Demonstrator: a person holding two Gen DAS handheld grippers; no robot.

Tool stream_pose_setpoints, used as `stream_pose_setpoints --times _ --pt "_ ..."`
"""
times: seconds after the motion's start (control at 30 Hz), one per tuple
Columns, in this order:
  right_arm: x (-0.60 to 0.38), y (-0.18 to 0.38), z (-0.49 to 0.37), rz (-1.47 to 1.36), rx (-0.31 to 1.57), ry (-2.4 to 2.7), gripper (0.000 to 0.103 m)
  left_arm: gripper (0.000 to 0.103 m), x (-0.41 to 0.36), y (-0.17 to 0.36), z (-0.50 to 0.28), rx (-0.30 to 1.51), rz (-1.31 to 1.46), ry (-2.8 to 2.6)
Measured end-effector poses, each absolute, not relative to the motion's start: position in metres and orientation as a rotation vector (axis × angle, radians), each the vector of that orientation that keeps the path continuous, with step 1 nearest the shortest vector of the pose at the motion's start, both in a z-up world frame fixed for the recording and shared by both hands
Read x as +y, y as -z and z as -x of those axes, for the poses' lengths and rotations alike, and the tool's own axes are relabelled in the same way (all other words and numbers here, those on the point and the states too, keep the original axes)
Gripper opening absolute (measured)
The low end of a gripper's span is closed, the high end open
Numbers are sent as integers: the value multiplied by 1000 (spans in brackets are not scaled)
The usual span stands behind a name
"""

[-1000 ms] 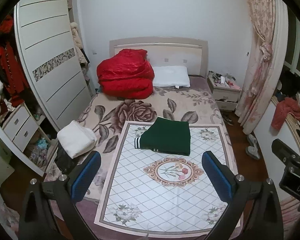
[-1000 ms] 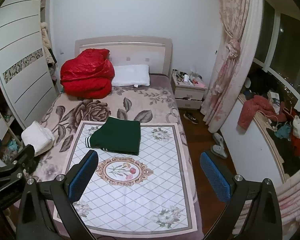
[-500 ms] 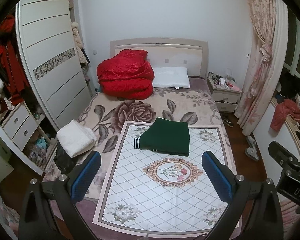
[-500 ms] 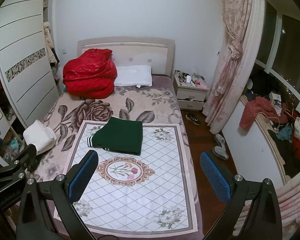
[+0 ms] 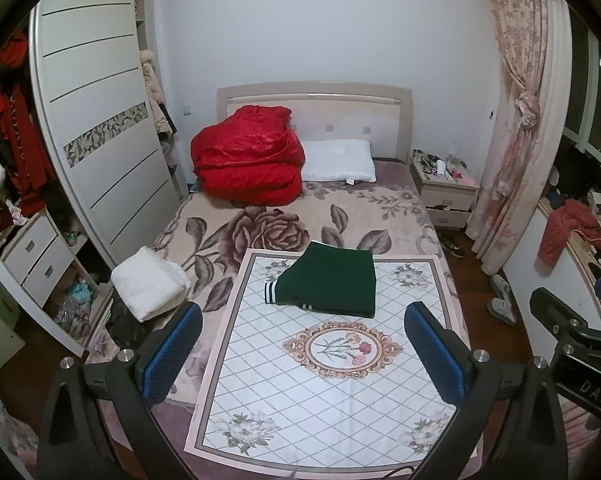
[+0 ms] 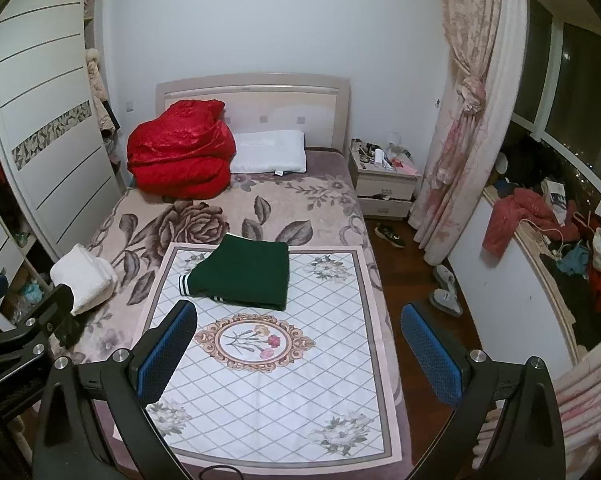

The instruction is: Fold large clothes

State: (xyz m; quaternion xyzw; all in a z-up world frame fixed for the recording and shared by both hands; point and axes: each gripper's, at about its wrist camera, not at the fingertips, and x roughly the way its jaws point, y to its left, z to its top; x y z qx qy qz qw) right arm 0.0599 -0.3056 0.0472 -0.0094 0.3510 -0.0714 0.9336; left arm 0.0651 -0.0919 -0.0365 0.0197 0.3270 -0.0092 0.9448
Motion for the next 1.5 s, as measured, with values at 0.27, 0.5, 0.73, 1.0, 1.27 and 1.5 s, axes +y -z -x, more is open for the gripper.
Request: stream_pose_setpoints --times 0.27,0.5,0.73,1.0,1.27,1.5 --pt "-307 -48 -62 21 717 141 103 103 -92 35 -65 664 -37 20" --pt "-307 -48 -62 24 720 138 103 103 -92 35 -64 664 -37 21" --pt "-309 -48 -58 20 717 144 103 103 -90 36 -64 662 -38 21" --pt "-309 -47 -56 16 717 147 103 103 -94 31 -65 658 -38 16" --pt "-308 -47 -57 16 715 149 103 103 -97 28 -69 658 -37 10" --pt "-309 -46 -55 18 717 151 103 103 -97 23 -72 654 -19 10"
